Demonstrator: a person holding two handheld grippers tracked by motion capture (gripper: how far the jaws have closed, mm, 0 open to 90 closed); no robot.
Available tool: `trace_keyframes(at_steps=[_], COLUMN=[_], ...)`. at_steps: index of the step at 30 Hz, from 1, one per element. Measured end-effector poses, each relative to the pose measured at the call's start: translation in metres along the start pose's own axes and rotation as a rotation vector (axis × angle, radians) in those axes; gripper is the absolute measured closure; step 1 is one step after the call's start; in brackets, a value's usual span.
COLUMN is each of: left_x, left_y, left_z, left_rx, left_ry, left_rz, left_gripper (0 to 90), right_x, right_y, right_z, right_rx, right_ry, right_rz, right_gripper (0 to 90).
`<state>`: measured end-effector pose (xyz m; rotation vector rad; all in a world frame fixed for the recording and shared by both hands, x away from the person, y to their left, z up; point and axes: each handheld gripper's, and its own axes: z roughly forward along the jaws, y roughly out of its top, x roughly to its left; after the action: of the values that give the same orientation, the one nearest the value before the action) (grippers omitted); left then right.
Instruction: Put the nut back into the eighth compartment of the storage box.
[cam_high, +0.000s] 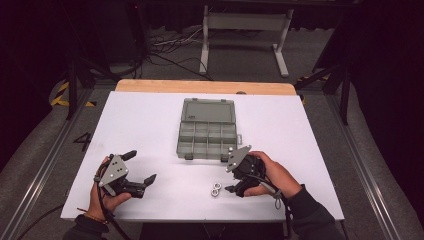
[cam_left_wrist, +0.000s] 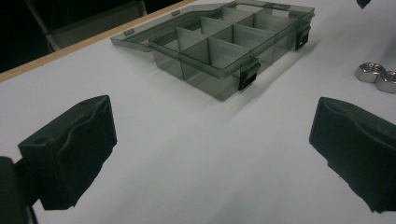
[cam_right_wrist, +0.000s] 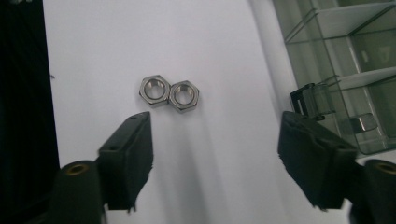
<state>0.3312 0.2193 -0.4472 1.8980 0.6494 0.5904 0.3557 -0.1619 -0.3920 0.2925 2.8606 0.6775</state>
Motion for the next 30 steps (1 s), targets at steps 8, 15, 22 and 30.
trace_keyframes(at_steps=[8, 15, 22, 30], left_x=[0.0, 0.0, 0.0, 0.0], left_y=[0.0, -0.001, -0.001, -0.002], left_z=[0.002, 0.002, 0.002, 0.003], left_rx=[0.006, 0.012, 0.014, 0.019], left_ry=[-0.01, -0.018, -0.023, -0.03], left_rz=[-0.003, -0.002, -0.007, -0.004], left_gripper=[1.4, 1.3, 1.4, 1.4], right_x=[-0.003, -0.003, -0.005, -0.003], right_y=[0.018, 0.031, 0.042, 0.048], right_z=[0.018, 0.032, 0.046, 0.048], right_rx=[0.146, 0.244, 0.265, 0.252], right_ry=[0.039, 0.11, 0.171, 0.229], right_rz=[-0.125, -0.285, -0.364, -0.415], right_gripper=[32.6, 40.5, 52.2, 68.6])
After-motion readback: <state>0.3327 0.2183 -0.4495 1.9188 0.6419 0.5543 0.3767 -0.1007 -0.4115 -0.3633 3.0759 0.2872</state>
